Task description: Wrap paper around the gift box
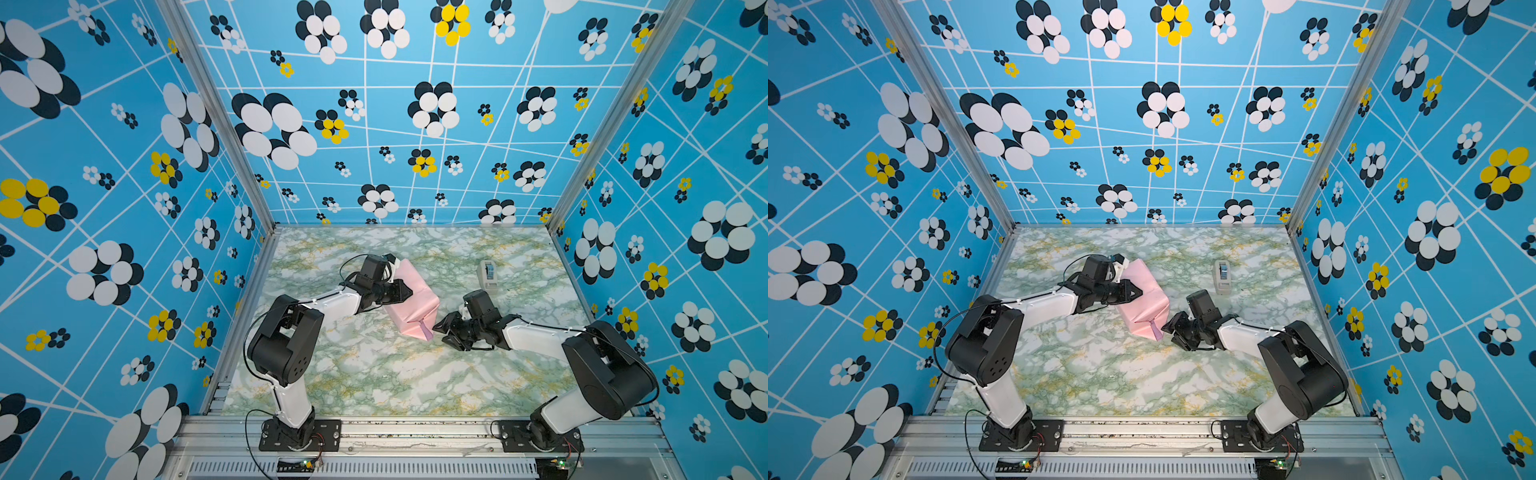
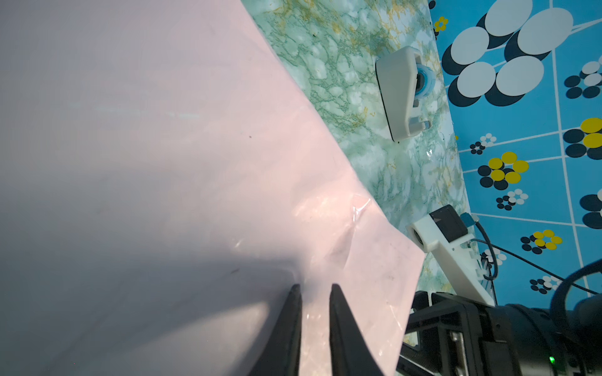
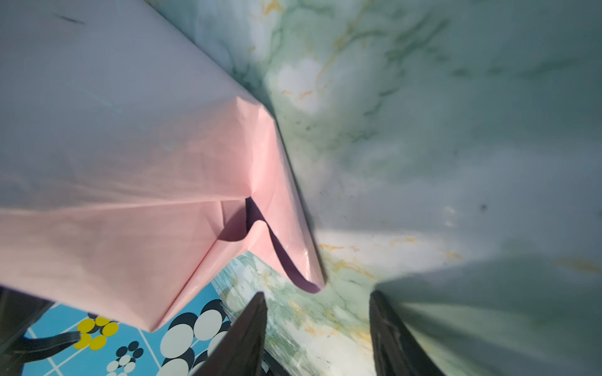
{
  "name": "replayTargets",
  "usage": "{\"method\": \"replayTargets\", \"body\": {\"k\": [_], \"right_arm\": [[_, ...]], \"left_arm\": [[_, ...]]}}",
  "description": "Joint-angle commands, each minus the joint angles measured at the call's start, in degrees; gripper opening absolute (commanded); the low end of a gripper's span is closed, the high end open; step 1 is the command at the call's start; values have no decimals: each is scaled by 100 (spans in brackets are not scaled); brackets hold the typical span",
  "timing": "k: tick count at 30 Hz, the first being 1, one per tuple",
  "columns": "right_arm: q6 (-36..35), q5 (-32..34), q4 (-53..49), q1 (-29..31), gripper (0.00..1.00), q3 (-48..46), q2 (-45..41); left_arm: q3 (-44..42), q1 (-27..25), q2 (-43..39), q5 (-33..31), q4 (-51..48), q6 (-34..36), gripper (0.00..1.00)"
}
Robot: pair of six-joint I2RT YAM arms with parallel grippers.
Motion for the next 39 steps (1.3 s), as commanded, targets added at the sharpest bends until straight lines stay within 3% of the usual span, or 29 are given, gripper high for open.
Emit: {"method": "replayTargets", "body": {"k": [1,13,19,25,29,39], "right_arm": [[135,219,206,67,53,8,342],[515,-75,1909,168,47,-87,1000],[952,-163,3222,167,47,-266,1330],[1155,-103,3095,194,44,-579,1009],[1152,-73,2890,221,38,-737,815],[1409,119,2887,221,5,-617,739]], "left_arm": [[-205,49,169,29,-177,-85,20],[-227,127,178,78,-42,-192,20],[-216,140,188,87,2,-203,20],[-227,150,183,73,3,-197,21],[-221,149,196,56,11,-168,21],[-76,149,161,25,-81,135,28]]}}
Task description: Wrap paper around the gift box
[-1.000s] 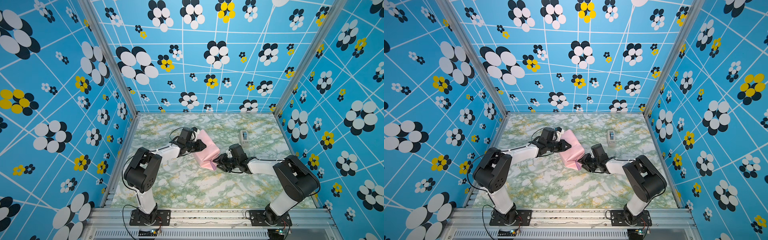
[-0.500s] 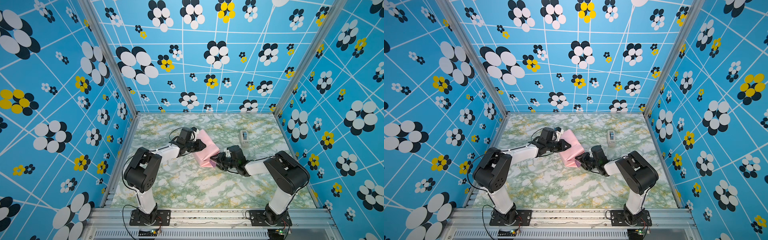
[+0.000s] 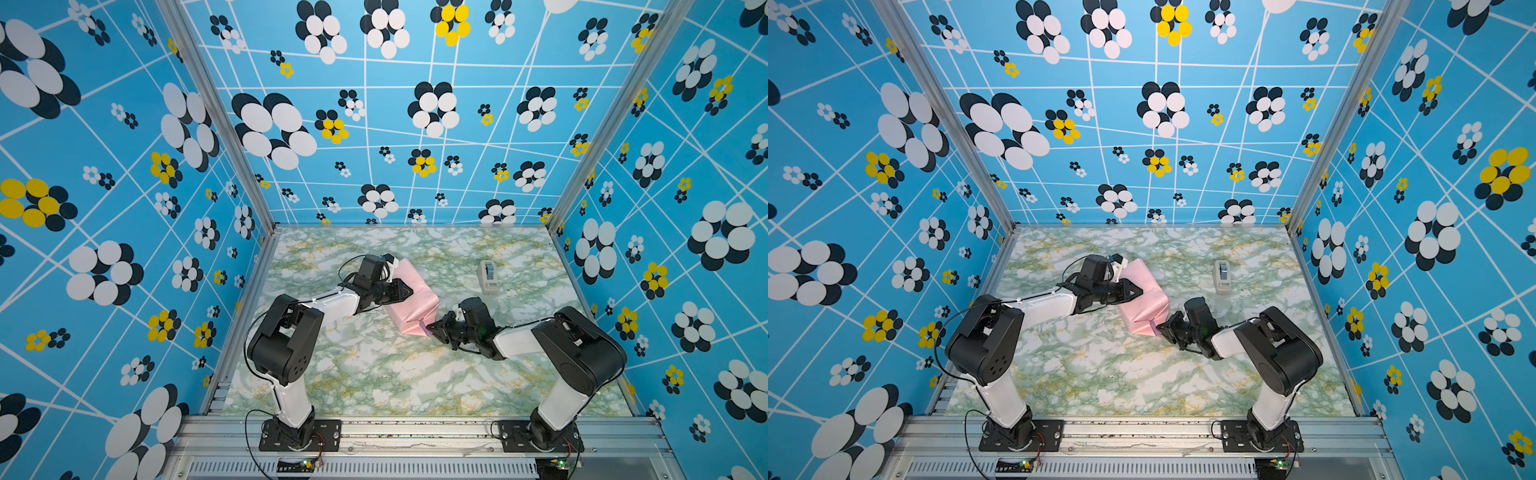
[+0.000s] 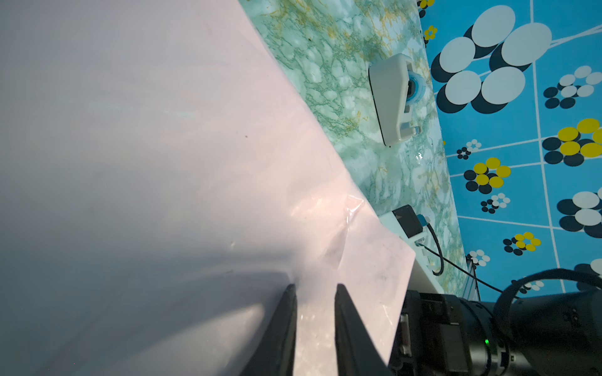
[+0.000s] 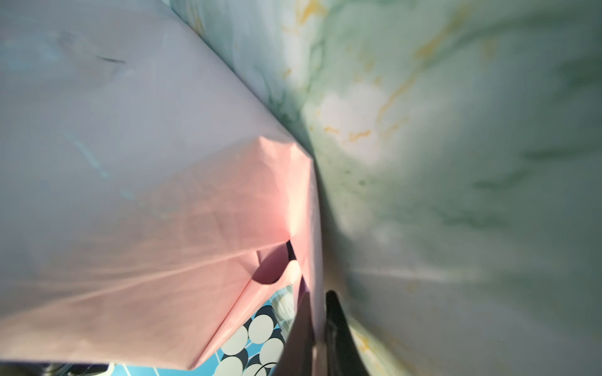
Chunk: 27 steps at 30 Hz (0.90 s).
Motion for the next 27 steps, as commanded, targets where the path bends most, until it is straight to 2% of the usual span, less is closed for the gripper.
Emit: {"method": "replayTargets", "body": {"k": [1,5,9,13,17,20,22,23,27], "right_arm": [[88,174,-153,30,4,43,-168],[136,237,-167,35,1,109,-219],[145,236,-284,31,1,210,-242],[165,244,-356,35,1,229,-252],[159,254,-427,33,1,245,-297],[163,254,-461,35,1,280,-328],[154,222,-493,27,1,309,-333],[141,219,-504,34,1,316,-333],[93,213,-569,33,1,307,-319]], "left_arm": [[24,53,131,-174,-317,331,30],[201,57,14,-201,-482,667,38],[416,45,-211,-269,-653,1161,60],[596,20,-565,-400,-907,1829,72],[527,-123,-1004,-492,-1186,2918,75],[317,-439,-1366,-524,-1536,4347,77],[104,-759,-1537,-1116,-1598,5105,77],[74,-867,-1537,-1444,-1556,5207,77],[575,-926,-1099,-1633,-1949,4905,77]]}}
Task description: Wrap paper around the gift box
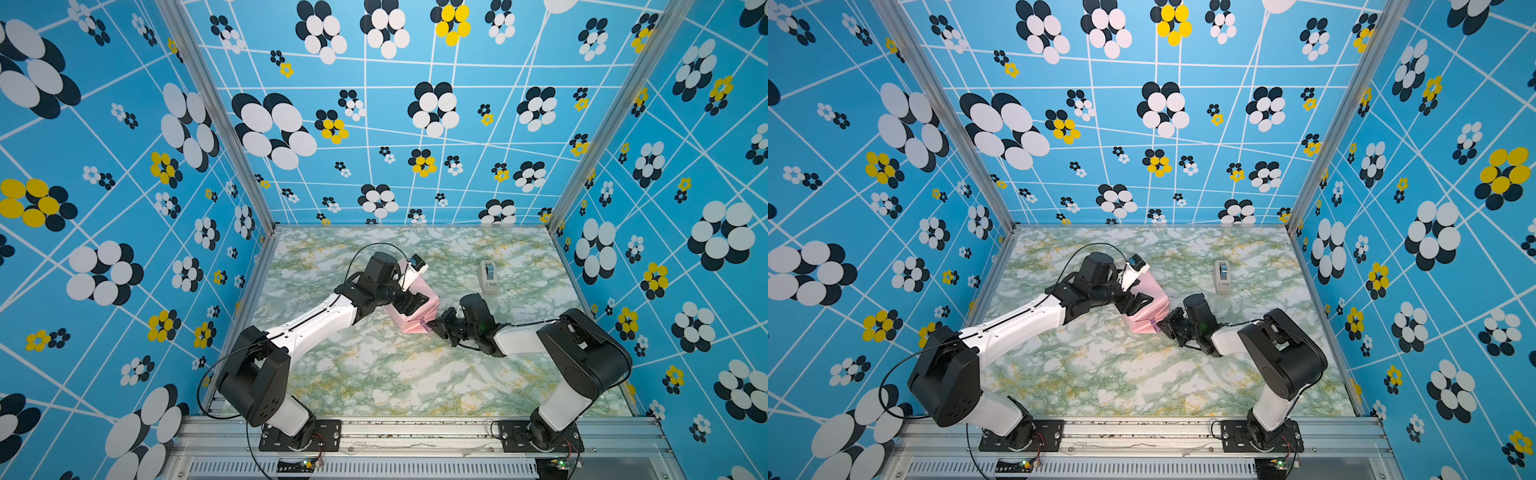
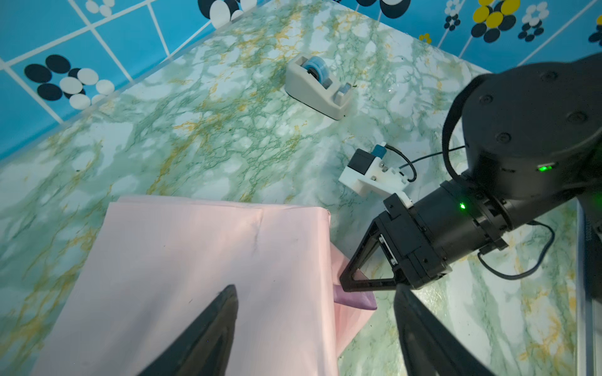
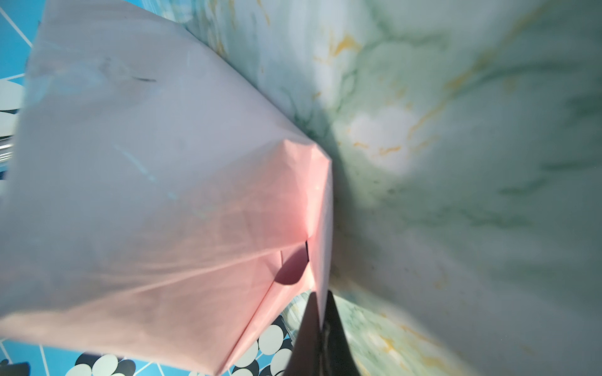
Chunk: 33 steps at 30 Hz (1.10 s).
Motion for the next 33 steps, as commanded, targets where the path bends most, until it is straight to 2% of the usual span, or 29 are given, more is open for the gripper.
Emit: {"method": "replayTargets", "body": {"k": [1,5,8,11,15,20,21,30,32,33], "right_arm": [[-52,62,-156,33,0,84,-141],[-88,81,-218,33,0,74,-191],[-115,79,-260,29,0,73,-202],[-120,74,-263,31,0,64,-193],[-124,70,-265,35,0,84,-176],[-124,75,-254,27,0,73,-182],[-131,70,-262,34,0,78,-183],[-141,79,-300,33,0,87,-210],[-144,79,-311,35,0,91,-215],[-135,80,-322,35,0,84,-216]], "left_arm": [[428,44,443,-493,-628,311,76],[735,-109,814,-491,-645,205,67],[873,-203,1034,-389,-585,142,54],[1027,-249,1235,-365,-665,55,47],[1113,-281,1415,-212,-640,-31,45],[1167,-343,1640,-491,-837,25,44],[1143,-360,1666,-554,-850,44,40],[1104,-450,1743,-740,-982,218,37],[1117,-458,1731,-747,-982,220,42],[1132,-458,1527,-749,-969,227,50]]}}
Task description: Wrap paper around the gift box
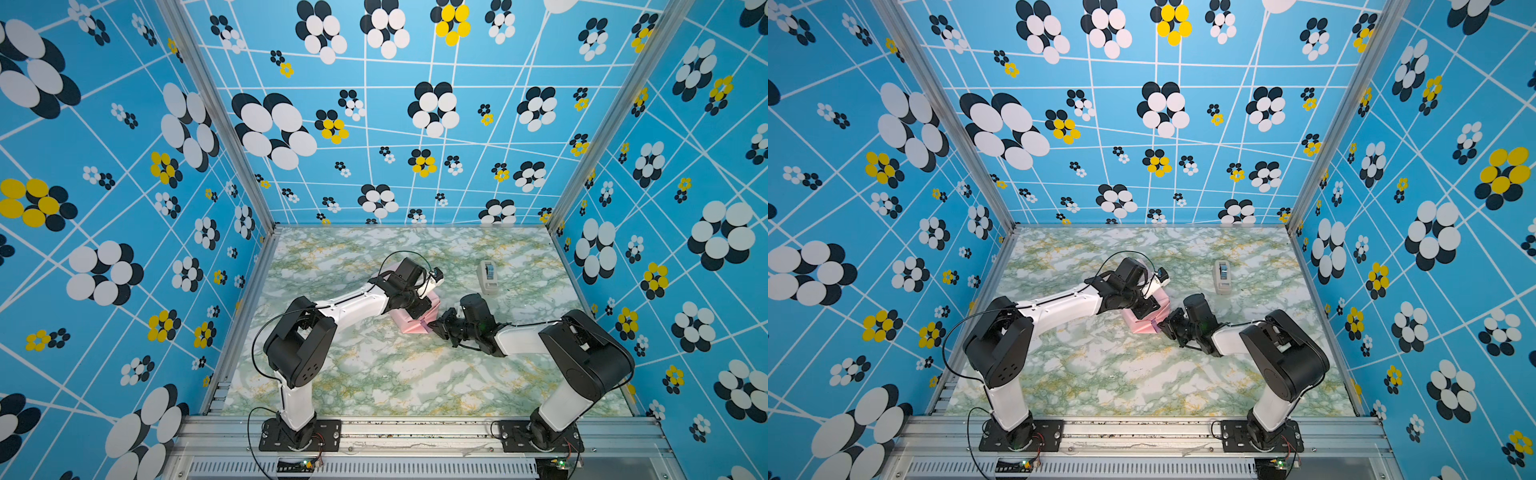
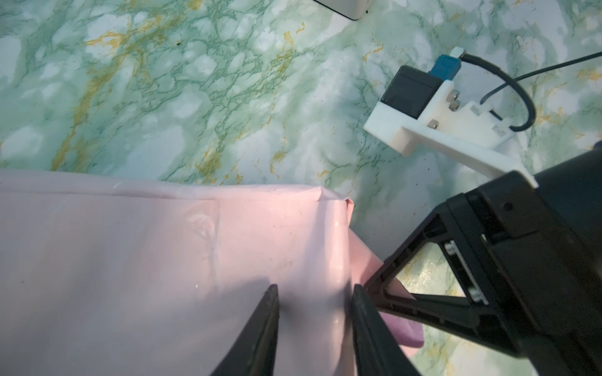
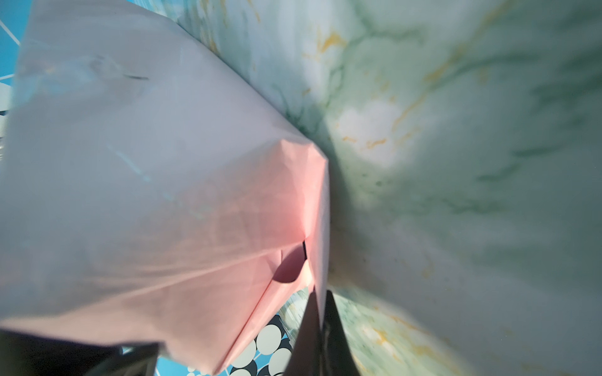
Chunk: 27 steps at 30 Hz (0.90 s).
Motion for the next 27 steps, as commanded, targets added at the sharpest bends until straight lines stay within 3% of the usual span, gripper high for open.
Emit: {"method": "replayTargets", "body": {"k": [1,4,9,14,19,27], "right_arm": [[-108,77,-165,32,0,86,-154],[-114,70,-198,33,0,95,-172],[-107,60,-218,31,0,125,-157],[-81,42,-226,27,0,141,-174],[-40,42,-227,35,0,156,-180],[59,25,-192,34,0,194,-175]], "left_arm": [[84,-34,-271,-117,-200,81,58],[-152,-36,-771,-16,-9,315,75],[-1029,-38,-1520,174,449,1360,88],[-1849,-32,-1808,106,747,2401,92],[-2146,-96,-1735,-235,1034,2735,99],[-2294,-402,-1502,-576,1332,2994,99]]}}
